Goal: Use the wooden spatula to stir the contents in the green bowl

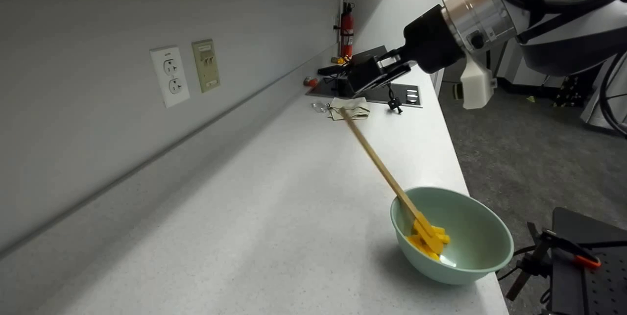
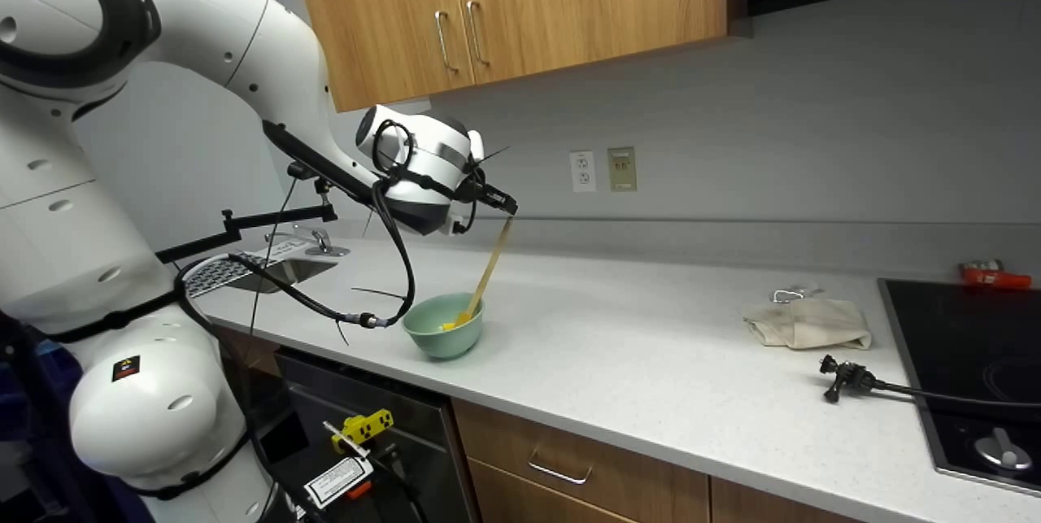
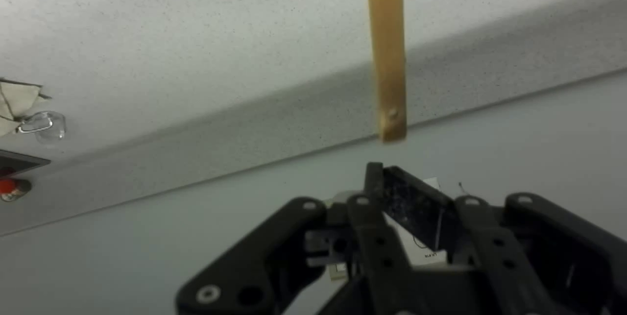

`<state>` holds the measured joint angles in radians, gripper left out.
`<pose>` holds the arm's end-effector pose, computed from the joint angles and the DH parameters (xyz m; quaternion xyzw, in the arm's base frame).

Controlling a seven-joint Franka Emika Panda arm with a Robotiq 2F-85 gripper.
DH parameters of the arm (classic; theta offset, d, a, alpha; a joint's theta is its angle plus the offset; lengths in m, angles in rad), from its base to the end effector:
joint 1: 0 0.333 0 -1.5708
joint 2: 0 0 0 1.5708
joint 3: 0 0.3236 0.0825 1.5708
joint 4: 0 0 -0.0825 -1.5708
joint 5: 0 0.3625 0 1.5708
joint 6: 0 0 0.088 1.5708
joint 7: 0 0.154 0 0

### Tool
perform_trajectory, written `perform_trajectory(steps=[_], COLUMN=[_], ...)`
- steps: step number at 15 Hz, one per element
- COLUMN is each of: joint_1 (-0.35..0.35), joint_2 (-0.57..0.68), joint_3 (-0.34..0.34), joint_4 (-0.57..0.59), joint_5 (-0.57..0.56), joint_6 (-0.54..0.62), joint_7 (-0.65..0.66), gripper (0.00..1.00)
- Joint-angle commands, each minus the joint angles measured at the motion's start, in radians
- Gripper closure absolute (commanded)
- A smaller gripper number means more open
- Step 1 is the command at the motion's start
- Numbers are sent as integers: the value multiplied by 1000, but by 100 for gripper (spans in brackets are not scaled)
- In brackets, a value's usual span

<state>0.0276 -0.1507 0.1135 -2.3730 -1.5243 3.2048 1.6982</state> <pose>0.4733 0.1666 0.4227 -0.8957 -0.0025 -0.4355 0.0898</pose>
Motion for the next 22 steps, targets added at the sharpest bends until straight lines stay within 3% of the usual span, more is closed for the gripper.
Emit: perform_trajectory(steps=[1,5,8,16,20,22], joint_1=[-5,1,-1,65,145,138], joint_2=[-74,-101,-62,-36,-53,-73], joint_3=[9,12,8,-5,-27,17], joint_4=[10,-6,-73,-185,-207,-216], joint_5=[-87,-100,23,408,626,792], joint_6=[-27,-46,-89,-119,-156,-189], joint_7=[70,85,-7,-258,-403,-525], gripper=[98,98,98,98,98,98])
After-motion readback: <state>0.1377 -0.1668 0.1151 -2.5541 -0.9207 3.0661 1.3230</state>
